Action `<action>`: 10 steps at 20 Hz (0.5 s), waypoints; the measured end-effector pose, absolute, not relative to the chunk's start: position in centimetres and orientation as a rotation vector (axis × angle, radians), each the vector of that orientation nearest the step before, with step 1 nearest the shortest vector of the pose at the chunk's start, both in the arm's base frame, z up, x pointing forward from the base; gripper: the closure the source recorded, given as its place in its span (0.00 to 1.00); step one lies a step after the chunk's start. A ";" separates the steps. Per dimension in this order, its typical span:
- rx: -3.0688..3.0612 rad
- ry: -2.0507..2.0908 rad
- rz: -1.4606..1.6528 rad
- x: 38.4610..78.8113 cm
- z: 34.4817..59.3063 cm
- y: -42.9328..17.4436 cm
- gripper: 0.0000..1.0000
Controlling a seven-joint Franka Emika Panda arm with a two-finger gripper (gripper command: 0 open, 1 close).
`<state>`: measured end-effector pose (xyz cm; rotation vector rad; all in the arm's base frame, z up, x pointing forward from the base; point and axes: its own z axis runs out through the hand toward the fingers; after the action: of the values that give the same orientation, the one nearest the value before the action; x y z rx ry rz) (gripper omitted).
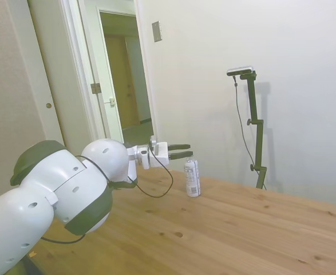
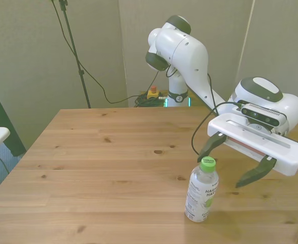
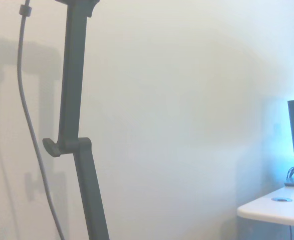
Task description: Stand the water bottle
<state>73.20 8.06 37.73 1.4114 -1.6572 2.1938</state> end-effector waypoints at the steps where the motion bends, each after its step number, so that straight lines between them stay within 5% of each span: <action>1: 1.410 -1.660 2.189 72.8 37.8 8.0 0.00; 10: 1.414 -1.689 2.168 69.4 38.8 8.1 0.00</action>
<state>69.43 8.14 38.76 1.4144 -1.6888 2.1682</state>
